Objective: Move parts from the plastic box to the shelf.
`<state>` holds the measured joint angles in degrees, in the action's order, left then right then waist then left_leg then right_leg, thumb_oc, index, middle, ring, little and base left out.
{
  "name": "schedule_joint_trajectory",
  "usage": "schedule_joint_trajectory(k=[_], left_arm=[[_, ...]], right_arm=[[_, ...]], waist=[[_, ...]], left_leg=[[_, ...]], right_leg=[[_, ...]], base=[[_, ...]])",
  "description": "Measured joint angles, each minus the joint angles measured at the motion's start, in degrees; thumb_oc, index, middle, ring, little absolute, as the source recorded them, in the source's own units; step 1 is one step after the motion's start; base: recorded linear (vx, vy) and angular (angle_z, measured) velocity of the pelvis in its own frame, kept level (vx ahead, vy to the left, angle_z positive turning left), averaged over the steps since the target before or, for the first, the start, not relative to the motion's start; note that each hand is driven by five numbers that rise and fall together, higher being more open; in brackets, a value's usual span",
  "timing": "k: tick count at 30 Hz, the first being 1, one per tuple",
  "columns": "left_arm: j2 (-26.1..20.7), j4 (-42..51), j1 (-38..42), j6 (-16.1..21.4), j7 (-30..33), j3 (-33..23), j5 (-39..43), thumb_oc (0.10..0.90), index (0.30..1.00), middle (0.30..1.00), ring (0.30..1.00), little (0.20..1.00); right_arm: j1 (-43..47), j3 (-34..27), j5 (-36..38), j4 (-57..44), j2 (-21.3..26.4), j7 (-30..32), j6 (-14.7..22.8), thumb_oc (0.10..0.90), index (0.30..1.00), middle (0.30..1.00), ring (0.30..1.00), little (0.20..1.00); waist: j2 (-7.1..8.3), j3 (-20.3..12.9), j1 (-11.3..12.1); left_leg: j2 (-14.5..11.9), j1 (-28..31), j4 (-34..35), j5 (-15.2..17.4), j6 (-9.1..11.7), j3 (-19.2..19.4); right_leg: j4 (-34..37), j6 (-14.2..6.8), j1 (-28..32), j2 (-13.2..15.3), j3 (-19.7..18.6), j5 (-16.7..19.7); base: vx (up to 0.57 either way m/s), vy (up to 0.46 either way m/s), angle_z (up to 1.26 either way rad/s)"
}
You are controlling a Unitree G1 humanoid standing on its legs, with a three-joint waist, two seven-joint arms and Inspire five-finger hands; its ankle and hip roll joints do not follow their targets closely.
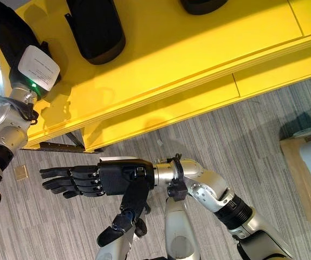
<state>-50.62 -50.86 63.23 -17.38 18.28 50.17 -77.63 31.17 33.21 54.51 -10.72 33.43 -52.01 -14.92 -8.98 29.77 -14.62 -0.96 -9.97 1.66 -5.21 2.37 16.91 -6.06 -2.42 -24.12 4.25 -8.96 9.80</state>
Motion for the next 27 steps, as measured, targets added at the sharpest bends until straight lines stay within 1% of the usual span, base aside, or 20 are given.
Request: schedule_joint_trajectory(k=[6, 8, 10, 17, 25, 26, 27], left_arm=[[0.0, -3.3, 1.2, 1.3, 0.7, 3.5, -2.0, 0.400, 0.300, 0.300, 0.300, 0.300], [0.1, -5.4, 1.4, 1.6, 2.4, 4.0, -2.0, 0.400, 0.300, 0.300, 0.300, 0.300], [0.1, -7.3, 1.5, 1.8, 3.9, 4.1, -2.0, 0.400, 0.300, 0.300, 0.300, 0.300], [0.0, -8.2, 1.4, 2.6, 3.4, 4.2, -2.6, 0.400, 0.300, 0.300, 0.300, 0.300], [0.0, -8.2, 1.4, 2.9, 3.3, 4.2, -2.6, 0.400, 0.300, 0.300, 0.300, 0.300], [0.0, -8.2, 1.4, 2.9, 3.2, 4.2, -2.6, 0.500, 0.440, 0.440, 0.440, 0.440], [0.0, -8.1, 1.4, 2.9, 2.6, 4.2, -2.6, 0.782, 0.835, 0.835, 0.835, 0.835]], right_arm=[[-0.9, 0.9, 0.3, 0.0, 0.8, -0.5, 0.8, 0.900, 1.000, 1.000, 1.000, 1.000], [-1.4, 1.1, 0.3, 0.1, 0.8, -1.0, 0.9, 0.900, 1.000, 1.000, 1.000, 1.000], [-1.6, 1.4, 0.8, 0.4, 0.8, -1.4, 0.9, 0.900, 1.000, 1.000, 1.000, 1.000], [-2.0, 1.8, 0.8, 0.4, 0.9, -2.2, 0.9, 0.900, 1.000, 1.000, 1.000, 1.000], [-2.5, 1.8, 0.8, 0.4, 0.9, -3.2, 0.9, 0.900, 1.000, 1.000, 1.000, 1.000], [-2.6, 1.9, 0.8, 0.4, 1.0, -3.2, 1.0, 0.900, 1.000, 1.000, 1.000, 1.000], [-2.9, 2.0, 0.8, 0.4, 0.9, -3.3, 1.1, 0.900, 1.000, 1.000, 1.000, 1.000]], waist=[[0.00, 0.0, -0.9], [0.01, 0.0, -1.2], [0.01, 0.0, -1.3], [0.02, 0.0, -1.0], [0.02, 0.0, -0.9], [0.02, 0.0, -0.9], [0.02, 0.0, -0.9]], left_leg=[[0.4, 0.6, 0.0, 0.4, -0.7, 0.1], [0.7, 1.1, 0.1, 0.5, -0.8, 0.3], [0.6, 1.1, 0.1, 0.5, -0.8, 0.9], [0.4, 1.4, -0.3, 0.9, -1.0, 2.3], [0.1, 1.6, -0.3, 0.9, -1.0, 2.5], [0.1, 1.6, -0.3, 0.9, -1.0, 2.5], [0.1, 1.6, -0.3, 0.9, -1.0, 2.5]], right_leg=[[2.5, -0.6, 1.8, 0.6, -0.3, 0.9], [3.9, -0.8, 2.8, 0.7, -0.3, 1.4], [4.0, -0.8, 2.6, 0.7, -0.4, 1.6], [4.2, -0.8, 2.6, -0.2, -1.4, 2.0], [4.2, -0.7, 2.6, -0.5, -1.5, 2.0], [4.2, -0.7, 2.6, -0.5, -1.5, 2.1], [4.2, -0.7, 2.6, -0.5, -1.5, 2.1]], base=[[0.10, 0.073, -0.01], [0.08, 0.075, -0.06], [0.02, 0.007, -0.09], [0.04, 0.030, -0.09], [0.00, 0.001, -0.01], [-0.03, -0.046, 0.00], [-0.03, -0.045, 0.00]])
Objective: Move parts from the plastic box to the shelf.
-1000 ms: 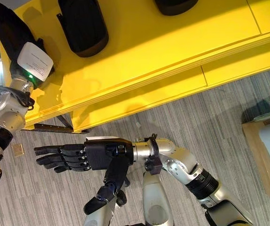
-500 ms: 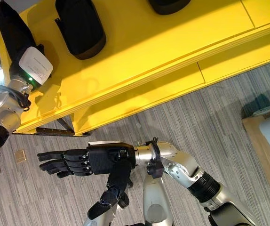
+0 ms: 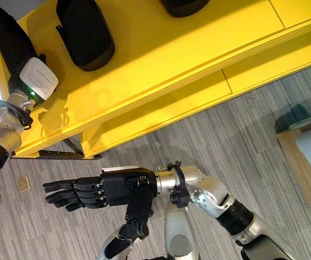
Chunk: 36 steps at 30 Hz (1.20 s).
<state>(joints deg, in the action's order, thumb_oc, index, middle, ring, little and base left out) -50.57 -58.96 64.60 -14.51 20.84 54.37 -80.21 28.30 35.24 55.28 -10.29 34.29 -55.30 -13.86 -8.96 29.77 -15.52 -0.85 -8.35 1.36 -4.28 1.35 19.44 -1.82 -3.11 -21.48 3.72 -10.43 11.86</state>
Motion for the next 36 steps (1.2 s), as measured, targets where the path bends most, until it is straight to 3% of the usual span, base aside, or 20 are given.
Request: schedule_joint_trajectory(k=[1, 2, 30, 36], left_arm=[[0.0, 0.0, 0.0, 0.0, -0.1, 0.0, 0.0, 0.859, 0.942, 0.942, 0.942, 0.942], [0.0, 0.0, 0.0, 0.0, -0.2, 0.0, 0.0, 0.900, 1.000, 1.000, 1.000, 1.000], [-0.1, -2.4, 0.8, -0.4, 0.2, -0.1, -3.1, 0.900, 1.000, 1.000, 1.000, 1.000], [-0.1, -2.4, 1.1, 0.7, 0.2, -0.2, 4.9, 0.900, 1.000, 1.000, 1.000, 1.000]], right_arm=[[-0.3, 0.0, 0.0, 0.0, 0.0, -0.1, 0.3, 0.900, 1.000, 1.000, 1.000, 1.000], [-0.5, 0.0, 0.0, 0.0, 0.1, -0.1, 0.4, 0.900, 1.000, 1.000, 1.000, 1.000], [-0.8, 0.2, 1.6, 0.0, 0.3, -1.9, 3.5, 0.900, 1.000, 1.000, 1.000, 1.000], [-0.8, 0.3, 1.8, 0.0, -0.2, -1.8, 3.7, 0.900, 1.000, 1.000, 1.000, 1.000]], waist=[[0.00, 0.0, 0.1], [0.01, 0.0, 0.1], [0.08, 0.0, 0.7], [0.42, 0.0, 1.5]], left_leg=[[0.0, 0.0, 0.0, 0.0, 0.0, 0.0], [0.0, 0.0, 0.0, 0.0, 0.0, 0.0], [-0.2, 0.0, 0.1, 0.1, 0.0, -0.1], [-0.3, 0.0, -0.1, 0.1, 0.0, -0.4]], right_leg=[[0.0, 0.0, 0.0, 0.0, 0.0, 0.0], [0.0, 0.0, 0.0, 0.0, 0.0, 0.0], [1.7, -0.2, 0.9, -0.1, 0.2, 1.1], [1.6, -0.2, 1.0, -0.2, 0.3, 1.1]], base=[[-0.03, -0.052, 0.00], [-0.03, -0.040, 0.00], [-0.01, -0.019, 0.00], [-0.01, -0.075, 0.02]])
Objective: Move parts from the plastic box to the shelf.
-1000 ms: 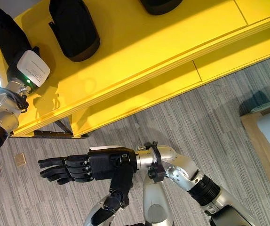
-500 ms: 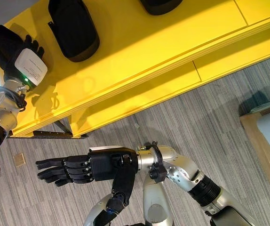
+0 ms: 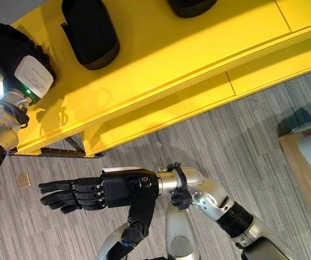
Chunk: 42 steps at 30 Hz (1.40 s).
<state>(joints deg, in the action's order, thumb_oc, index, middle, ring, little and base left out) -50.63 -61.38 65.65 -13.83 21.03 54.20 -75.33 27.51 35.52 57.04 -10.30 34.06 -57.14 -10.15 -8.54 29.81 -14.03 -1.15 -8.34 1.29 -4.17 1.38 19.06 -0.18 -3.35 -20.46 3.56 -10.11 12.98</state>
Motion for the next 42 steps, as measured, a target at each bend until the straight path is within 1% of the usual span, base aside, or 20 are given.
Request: schedule_joint_trajectory(k=[2, 6, 13, 19, 21, 22, 23, 25, 26, 28, 29, 30, 32, 33, 35, 36, 38, 39, 41, 42], left_arm=[[0.0, 1.4, 0.3, -0.1, -1.7, -0.5, 4.5, 0.900, 1.000, 1.000, 1.000, 1.000], [0.0, 1.7, 0.2, 0.0, -2.6, -0.5, 5.4, 0.900, 1.000, 1.000, 1.000, 1.000], [0.0, 1.7, 0.0, 0.0, -2.8, -0.6, 5.5, 0.900, 1.000, 1.000, 1.000, 1.000], [0.1, 1.9, 0.0, 0.0, -1.1, -0.6, 5.7, 0.900, 1.000, 1.000, 1.000, 1.000], [0.2, 2.5, 0.0, -0.1, -1.1, -0.7, 9.9, 0.900, 1.000, 1.000, 1.000, 1.000], [0.3, 3.5, -0.2, -0.4, -0.3, -0.8, 13.9, 0.900, 1.000, 1.000, 1.000, 1.000], [0.7, 4.7, -0.8, -1.6, 1.3, -2.9, 18.8, 0.900, 1.000, 1.000, 1.000, 1.000], [2.1, 5.9, -1.1, -4.7, 3.9, -6.7, 25.0, 0.900, 1.000, 1.000, 1.000, 1.000], [2.7, 6.5, -1.2, -6.3, 6.6, -9.0, 30.0, 0.900, 1.000, 1.000, 1.000, 1.000], [2.8, 8.3, -1.1, -9.4, 12.9, -13.8, 41.5, 0.900, 1.000, 1.000, 1.000, 1.000], [2.8, 9.1, -1.1, -10.8, 16.7, -17.0, 48.0, 0.900, 1.000, 1.000, 1.000, 1.000], [3.6, 9.6, -1.1, -12.1, 21.5, -22.2, 55.8, 0.900, 1.000, 1.000, 1.000, 1.000], [4.8, 9.4, -1.2, -13.3, 27.5, -30.1, 63.0, 0.900, 1.000, 1.000, 1.000, 1.000], [4.9, 8.3, -1.2, -13.2, 32.1, -35.7, 67.2, 0.900, 1.000, 1.000, 1.000, 1.000], [4.5, 7.3, -1.2, -12.5, 37.6, -38.5, 71.8, 0.900, 1.000, 1.000, 1.000, 1.000], [4.5, 7.4, -1.2, -12.3, 40.5, -38.6, 72.7, 0.900, 1.000, 1.000, 1.000, 1.000], [4.5, 7.4, -1.2, -12.1, 44.7, -38.6, 72.8, 0.900, 1.000, 1.000, 1.000, 1.000], [4.3, 7.5, -1.0, -11.1, 48.3, -38.6, 72.8, 0.900, 1.000, 1.000, 1.000, 1.000], [4.2, 7.5, -0.7, -10.7, 51.7, -38.6, 72.7, 0.900, 1.000, 1.000, 1.000, 1.000], [4.2, 5.9, 1.7, -10.1, 52.6, -38.1, 72.9, 0.900, 1.000, 1.000, 1.000, 1.000]], right_arm=[[-0.1, -0.2, 0.0, 0.0, -0.5, 0.0, 0.0, 0.900, 1.000, 1.000, 1.000, 1.000], [0.0, -0.5, 0.0, 0.0, -1.9, 0.0, 0.0, 0.900, 1.000, 1.000, 1.000, 1.000], [0.0, -0.5, 0.0, 0.0, -2.2, 0.0, -0.1, 0.900, 1.000, 1.000, 1.000, 1.000], [0.3, -0.4, 0.0, 0.0, -2.2, 0.2, -0.2, 0.900, 1.000, 1.000, 1.000, 1.000], [0.3, -0.4, 0.0, 0.0, -2.2, 0.2, -0.2, 0.900, 1.000, 1.000, 1.000, 1.000], [0.2, -0.4, 0.0, 0.0, -2.3, 0.2, -0.2, 0.900, 1.000, 1.000, 1.000, 1.000], [0.2, -0.5, 0.0, 0.0, -2.4, 0.2, -0.3, 0.900, 1.000, 1.000, 1.000, 1.000], [0.2, -0.7, 0.0, 0.0, -2.4, 0.2, -0.3, 0.900, 1.000, 1.000, 1.000, 1.000], [0.0, -1.0, -0.1, 0.0, -2.6, 0.1, -0.4, 0.900, 1.000, 1.000, 1.000, 1.000], [-0.9, -1.8, -0.1, 0.0, -3.9, -0.1, -0.6, 0.900, 1.000, 1.000, 1.000, 1.000], [-1.5, -2.4, -0.1, -0.2, -4.5, -0.3, -0.8, 0.900, 1.000, 1.000, 1.000, 1.000], [-2.2, -3.1, -0.1, -0.4, -4.6, -0.7, -1.1, 0.900, 1.000, 1.000, 1.000, 1.000], [-2.8, -3.9, -0.2, -0.5, -4.6, -1.0, -1.9, 0.900, 1.000, 1.000, 1.000, 1.000], [-3.1, -4.5, -0.2, -1.1, -4.5, -1.2, -2.7, 0.900, 1.000, 1.000, 1.000, 1.000], [-4.1, -5.5, -0.2, -1.5, -4.4, -2.3, -2.7, 0.900, 1.000, 1.000, 1.000, 1.000], [-4.5, -5.7, -0.2, -1.7, -4.3, -2.5, -2.8, 0.900, 1.000, 1.000, 1.000, 1.000], [-4.6, -5.6, -0.2, -1.9, -4.5, -2.5, -3.0, 0.900, 1.000, 1.000, 1.000, 1.000], [-4.6, -5.6, -0.2, -2.0, -4.4, -2.5, -3.0, 0.900, 1.000, 1.000, 1.000, 1.000], [-4.6, -5.5, -0.2, -1.9, -4.4, -2.5, -2.9, 0.900, 1.000, 1.000, 1.000, 1.000], [-4.6, -5.0, -0.1, -1.9, -4.2, -2.5, -2.2, 0.900, 1.000, 1.000, 1.000, 1.000]], waist=[[1.41, 0.0, 0.0], [3.04, -0.1, 0.2], [3.19, -0.1, 0.2], [3.19, -0.1, 0.2], [3.19, -0.1, 0.2], [3.23, -0.1, 0.3], [3.36, -0.1, 0.3], [3.85, -0.1, 0.5], [4.29, -0.2, 0.5], [5.74, -0.2, 0.3], [6.22, -0.3, 0.2], [6.35, -0.3, 0.3], [6.45, -0.3, 0.4], [6.61, -0.3, 0.4], [6.68, -0.4, 1.1], [6.74, -0.4, 1.7], [6.92, -0.5, 1.9], [7.45, -0.8, 2.2], [8.02, -1.1, 2.4], [8.48, -1.4, 2.7]], left_leg=[[-0.3, 0.0, -0.4, 0.0, 0.0, -0.6], [-0.9, 0.0, -1.1, 0.3, 0.3, -0.9], [-0.8, 0.0, -1.1, 0.4, 0.2, -1.0], [-0.8, 0.0, -1.1, 0.5, 0.2, -1.0], [-0.8, 0.0, -1.2, 0.5, 0.2, -1.0], [-0.9, 0.0, -1.2, 0.5, 0.2, -1.2], [-1.0, 0.0, -1.3, 0.5, 0.3, -1.3], [-1.1, 0.0, -1.6, 0.6, 0.3, -1.4], [-1.3, -0.1, -1.9, 0.7, 0.5, -1.6], [-1.8, 0.0, -2.4, 0.8, 0.7, -2.2], [-2.0, -0.1, -2.6, 0.9, 0.8, -2.3], [-2.3, -0.3, -3.3, 1.1, 1.0, -2.4], [-2.7, -0.3, -3.7, 1.2, 1.2, -2.7], [-2.9, -0.2, -4.0, 1.3, 1.3, -2.7], [-3.2, 0.0, -4.1, 1.4, 1.5, -2.8], [-3.3, 0.0, -4.1, 1.4, 1.5, -2.8], [-3.4, -0.3, -4.2, 1.4, 1.6, -3.3], [-3.4, -0.8, -4.3, 1.4, 1.7, -3.7], [-3.5, -0.9, -4.4, 1.4, 1.7, -3.7], [-3.6, -1.2, -4.7, 1.4, 1.7, -3.8]], right_leg=[[0.0, 0.0, 0.5, -0.1, 0.6, 0.0], [0.0, 0.2, 1.0, -0.3, 1.3, -0.1], [0.0, 0.5, 1.1, -0.3, 1.4, 0.2], [0.0, 0.7, 1.1, -0.3, 1.4, 0.3], [0.0, 0.7, 1.1, -0.3, 1.4, 0.3], [0.0, 0.7, 1.2, -0.3, 1.4, 0.3], [0.0, 0.7, 1.2, -0.4, 1.4, 0.3], [0.0, 0.7, 1.4, -0.5, 1.7, 0.3], [0.0, 0.7, 1.6, -0.5, 1.9, 0.3], [0.0, 0.9, 2.0, -0.9, 2.4, 0.1], [0.0, 0.9, 2.1, -1.0, 2.6, 0.1], [0.0, 1.0, 2.3, -1.0, 2.7, 0.1], [0.0, 1.1, 2.6, -1.2, 3.0, 0.0], [0.0, 1.2, 2.9, -1.3, 3.2, 0.0], [0.0, 1.5, 3.3, -1.5, 3.3, -0.3], [0.0, 1.5, 3.3, -1.6, 3.3, -0.3], [0.1, 1.5, 3.2, -1.6, 3.9, -0.3], [0.1, 1.6, 3.1, -1.6, 4.4, -0.4], [0.1, 2.0, 2.9, -1.6, 4.5, -0.6], [0.1, 2.0, 2.8, -1.6, 4.7, -0.7]], base=[[-0.02, -0.106, 0.12], [-0.01, -0.038, 0.08], [0.00, 0.000, 0.00], [0.00, 0.000, 0.00], [-0.03, -0.072, 0.00], [-0.02, -0.095, 0.00], [-0.01, -0.100, 0.01], [-0.01, -0.081, 0.05], [-0.01, -0.068, 0.05], [-0.01, -0.079, 0.06], [-0.01, -0.076, 0.07], [-0.01, -0.072, 0.05], [-0.01, -0.059, 0.07], [-0.01, -0.056, 0.07], [-0.02, -0.043, 0.03], [-0.03, -0.032, 0.03], [-0.04, -0.051, 0.13], [-0.04, -0.066, 0.13], [-0.03, -0.069, 0.05], [-0.03, -0.059, 0.03]])
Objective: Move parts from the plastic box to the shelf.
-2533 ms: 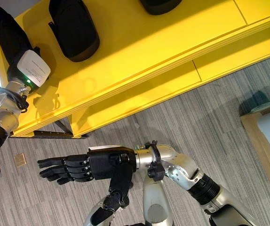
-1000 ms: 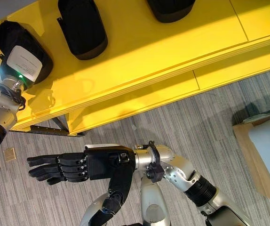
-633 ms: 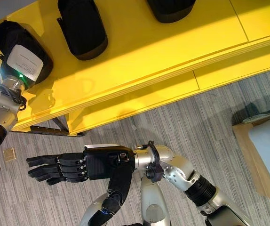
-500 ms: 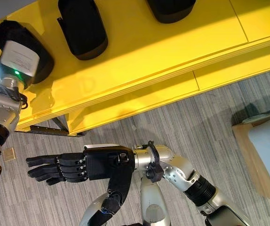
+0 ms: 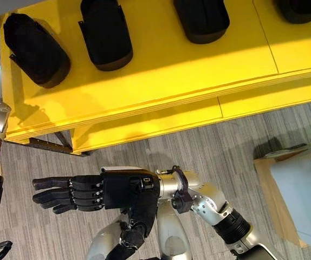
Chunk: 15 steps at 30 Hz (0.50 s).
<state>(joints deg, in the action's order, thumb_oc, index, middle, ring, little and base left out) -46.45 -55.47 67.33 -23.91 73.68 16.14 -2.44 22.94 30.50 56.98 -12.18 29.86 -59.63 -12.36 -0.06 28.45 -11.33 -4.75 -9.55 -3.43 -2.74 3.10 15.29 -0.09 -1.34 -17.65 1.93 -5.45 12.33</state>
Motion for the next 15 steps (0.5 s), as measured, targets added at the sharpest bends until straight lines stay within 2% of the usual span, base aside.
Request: schedule_joint_trajectory(k=[4, 7, 10, 12, 14, 15], left_arm=[[-0.4, -0.7, 2.4, 4.1, -0.5, 2.2, 0.4, 0.900, 1.000, 1.000, 1.000, 1.000], [-0.2, -0.3, 2.3, 7.9, -5.5, 2.9, 0.6, 0.900, 1.000, 1.000, 1.000, 1.000], [1.6, 5.8, -0.9, 10.6, -13.4, 4.0, 2.2, 0.900, 1.000, 1.000, 1.000, 1.000], [7.8, 16.6, -7.8, 11.9, -22.6, 4.1, 1.4, 0.900, 1.000, 1.000, 1.000, 1.000], [9.9, 26.0, -14.4, 11.9, -30.3, 3.9, -1.9, 0.900, 1.000, 1.000, 1.000, 1.000], [10.7, 27.5, -15.6, 12.4, -33.0, 5.0, -4.1, 0.900, 1.000, 1.000, 1.000, 1.000]], right_arm=[[0.2, 0.4, 0.0, 0.4, -0.1, 0.0, 1.2, 0.900, 1.000, 1.000, 1.000, 1.000], [0.1, 0.9, 0.0, 0.4, -0.2, 0.0, 2.7, 0.900, 1.000, 1.000, 1.000, 1.000], [-0.1, 0.6, 0.0, 0.4, -0.3, 0.1, 2.9, 0.900, 1.000, 1.000, 1.000, 1.000], [-0.5, 0.1, -0.1, 0.4, -1.3, 0.3, 2.9, 0.900, 1.000, 1.000, 1.000, 1.000], [-0.8, -0.8, -0.7, 0.4, -2.9, 0.4, 2.7, 0.900, 1.000, 1.000, 1.000, 1.000], [-0.7, -0.8, -0.7, 0.3, -3.4, 0.4, 2.6, 0.900, 1.000, 1.000, 1.000, 1.000]], waist=[[0.07, 0.0, 0.5], [0.12, -0.1, 0.4], [0.24, 0.0, 0.5], [0.76, 0.0, 0.7], [1.63, 0.1, 0.6], [1.78, 0.1, 0.6]], left_leg=[[-0.3, -0.4, -1.1, 0.9, 0.1, -0.1], [-0.3, -0.4, -1.1, 1.2, 0.1, -0.1], [-0.3, -0.4, -1.2, 1.4, 0.1, -0.1], [-0.2, -0.2, -1.3, 1.5, 0.0, -0.4], [-0.3, -0.2, -1.6, 1.6, 0.1, -0.4], [-0.3, -0.3, -1.6, 1.6, 0.1, -0.4]], right_leg=[[-0.1, 0.5, 0.0, -0.2, 0.1, 0.4], [-0.1, 0.5, 0.1, -0.3, 0.1, 0.5], [-0.1, 0.4, 0.2, -0.3, 0.2, 0.5], [-0.1, 0.4, 0.5, -0.1, 0.4, 0.4], [-0.1, 0.4, 0.6, 0.0, 0.4, 0.4], [-0.1, 0.4, 0.6, -0.1, 0.4, 0.4]], base=[[-0.02, -0.063, 0.00], [-0.03, -0.054, -0.01], [-0.03, -0.055, 0.01], [-0.01, -0.055, 0.04], [-0.01, -0.042, -0.01], [0.00, 0.000, 0.00]])
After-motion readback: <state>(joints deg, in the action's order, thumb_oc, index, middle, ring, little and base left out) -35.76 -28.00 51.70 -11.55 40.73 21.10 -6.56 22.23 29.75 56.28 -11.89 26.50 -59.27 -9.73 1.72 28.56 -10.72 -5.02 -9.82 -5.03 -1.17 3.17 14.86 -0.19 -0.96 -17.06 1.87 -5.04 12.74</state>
